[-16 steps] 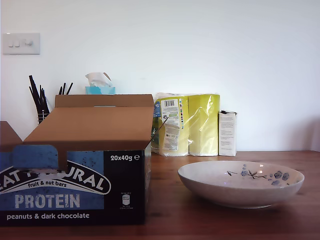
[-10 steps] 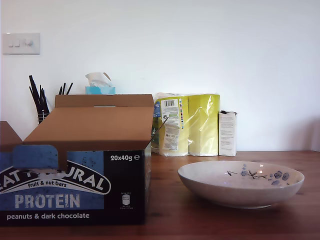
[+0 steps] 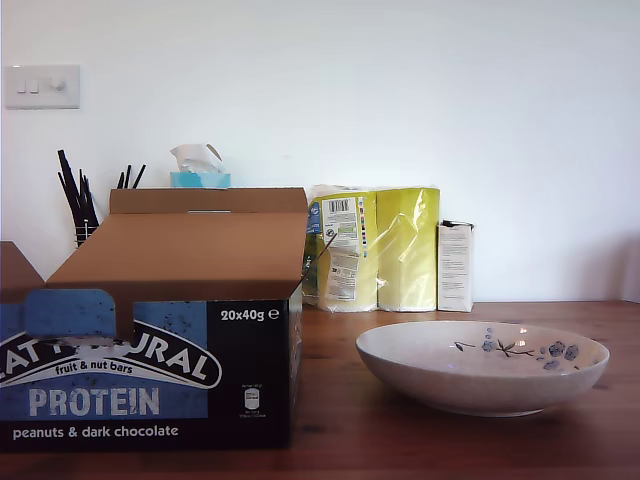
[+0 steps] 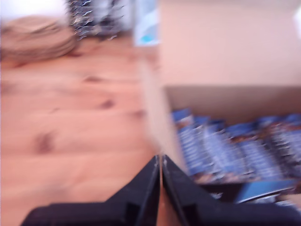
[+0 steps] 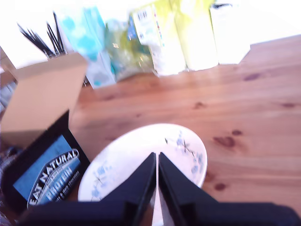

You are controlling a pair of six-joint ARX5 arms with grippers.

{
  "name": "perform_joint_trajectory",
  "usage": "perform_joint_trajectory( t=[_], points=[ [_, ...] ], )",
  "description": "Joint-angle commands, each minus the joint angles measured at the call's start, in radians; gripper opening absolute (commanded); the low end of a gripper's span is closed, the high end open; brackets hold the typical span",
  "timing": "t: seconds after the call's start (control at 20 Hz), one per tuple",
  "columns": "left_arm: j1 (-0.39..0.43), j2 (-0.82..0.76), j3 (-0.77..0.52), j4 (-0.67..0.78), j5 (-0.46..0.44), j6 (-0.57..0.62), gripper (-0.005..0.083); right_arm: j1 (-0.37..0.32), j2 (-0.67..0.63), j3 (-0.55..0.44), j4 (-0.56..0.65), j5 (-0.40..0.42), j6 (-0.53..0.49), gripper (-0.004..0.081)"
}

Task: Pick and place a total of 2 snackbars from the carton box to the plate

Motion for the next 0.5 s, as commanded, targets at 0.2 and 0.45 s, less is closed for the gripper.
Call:
perform_joint_trajectory(
  t=[0.2,0.45],
  points=[
    [-0.046,0.016,0.149,0.021,0.079,-0.032,-0.0019,0.050,0.019,0.175,-0.100,-0.014,0.042,-0.0013],
    [-0.089,0.226,0.303,-0.065,0.090,-0.006,-0.0019,0.132,0.139,0.444,-0.418,-0.014,-0.031,-0.0013]
  ],
)
